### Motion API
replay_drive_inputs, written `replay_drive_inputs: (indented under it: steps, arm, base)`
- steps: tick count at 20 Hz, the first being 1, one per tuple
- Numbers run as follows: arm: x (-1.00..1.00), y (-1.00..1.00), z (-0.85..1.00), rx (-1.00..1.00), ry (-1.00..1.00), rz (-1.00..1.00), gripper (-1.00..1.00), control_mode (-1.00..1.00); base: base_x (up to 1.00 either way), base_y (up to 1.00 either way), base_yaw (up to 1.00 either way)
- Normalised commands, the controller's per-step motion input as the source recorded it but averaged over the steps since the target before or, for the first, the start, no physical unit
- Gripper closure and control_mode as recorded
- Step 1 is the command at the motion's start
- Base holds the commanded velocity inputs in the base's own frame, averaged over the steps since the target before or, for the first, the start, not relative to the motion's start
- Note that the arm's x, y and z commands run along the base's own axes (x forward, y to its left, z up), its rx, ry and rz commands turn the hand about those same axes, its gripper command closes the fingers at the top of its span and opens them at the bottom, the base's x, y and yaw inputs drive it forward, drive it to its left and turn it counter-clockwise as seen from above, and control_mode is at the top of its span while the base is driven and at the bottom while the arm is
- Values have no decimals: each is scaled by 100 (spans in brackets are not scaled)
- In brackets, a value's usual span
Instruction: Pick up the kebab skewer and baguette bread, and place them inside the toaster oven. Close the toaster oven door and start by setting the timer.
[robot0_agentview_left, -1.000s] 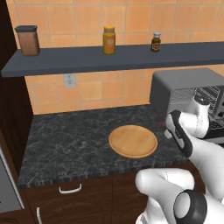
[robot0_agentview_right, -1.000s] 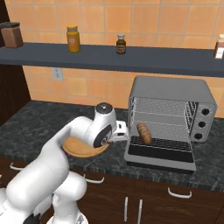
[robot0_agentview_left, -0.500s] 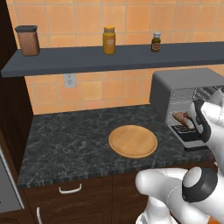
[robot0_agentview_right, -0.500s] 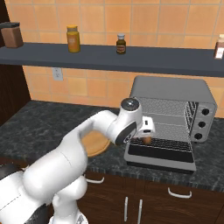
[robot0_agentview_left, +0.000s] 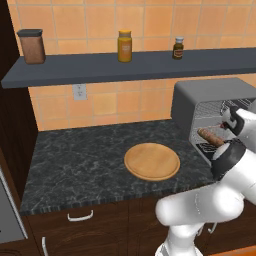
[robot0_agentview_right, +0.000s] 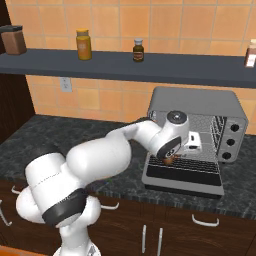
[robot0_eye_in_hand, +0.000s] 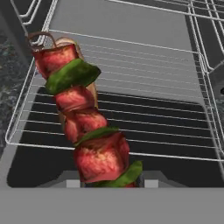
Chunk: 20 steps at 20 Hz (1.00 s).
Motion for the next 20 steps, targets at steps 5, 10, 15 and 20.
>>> replay_drive_inputs:
  steps: [5,10,15,20]
  arm:
    - [31,-31,-54,6,2,-7,100,-100]
    - [43,-31,-38,6,0,-5,100,-100]
    - [39,-25,-24,7,0,-1,100,-100]
    - [22,-27,-9,5,0,0,100,-100]
  base:
    - [0,0,0]
    - [0,0,0]
    - [0,0,0]
    - [0,0,0]
